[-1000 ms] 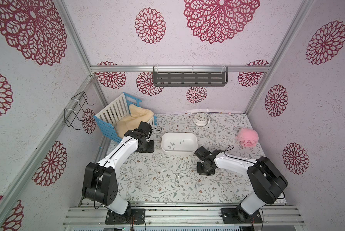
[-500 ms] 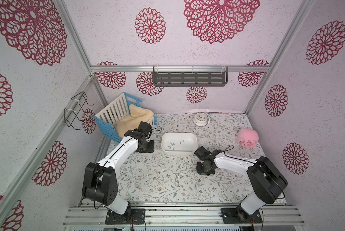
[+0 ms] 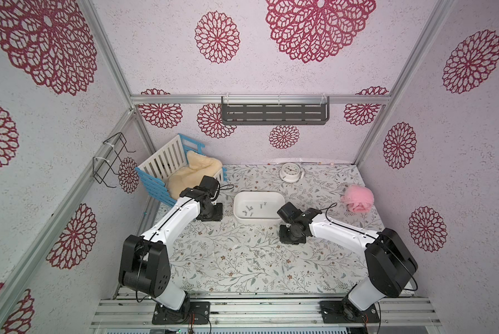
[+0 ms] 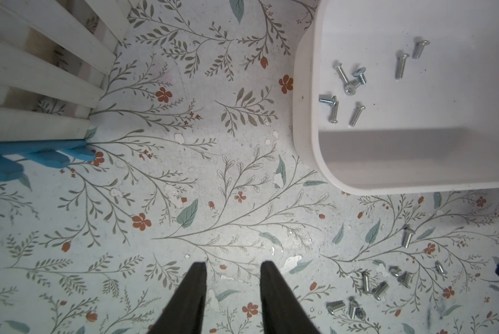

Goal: Put the screws on the desktop into the storage box
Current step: Pick up the screw from the center of the board, then place the screw in the storage box.

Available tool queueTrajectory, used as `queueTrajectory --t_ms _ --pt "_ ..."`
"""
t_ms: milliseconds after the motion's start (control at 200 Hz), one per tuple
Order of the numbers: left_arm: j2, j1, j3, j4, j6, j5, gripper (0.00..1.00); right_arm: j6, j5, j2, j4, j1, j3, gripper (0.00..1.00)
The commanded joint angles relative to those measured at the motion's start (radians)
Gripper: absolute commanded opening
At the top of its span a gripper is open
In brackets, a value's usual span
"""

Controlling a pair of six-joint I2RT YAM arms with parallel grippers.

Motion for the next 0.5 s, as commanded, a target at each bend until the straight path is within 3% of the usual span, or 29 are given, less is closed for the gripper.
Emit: queueTrajectory --t_ms 0,215,495 --pt "-0.011 0.010 -0.010 0.019 -0.005 -0.011 0.37 -0.031 0.031 -0.020 -0.032 0.006 0.093 0.16" --pt "-0.017 0.017 -0.010 0.018 -0.010 -0.017 0.37 -0.086 0.052 0.119 -0.063 0.005 0.349 0.16" --pt "-0.028 0.021 -0.010 0.022 -0.009 -0.009 0.37 -0.134 0.031 0.448 -0.087 -0.005 0.724 0.16"
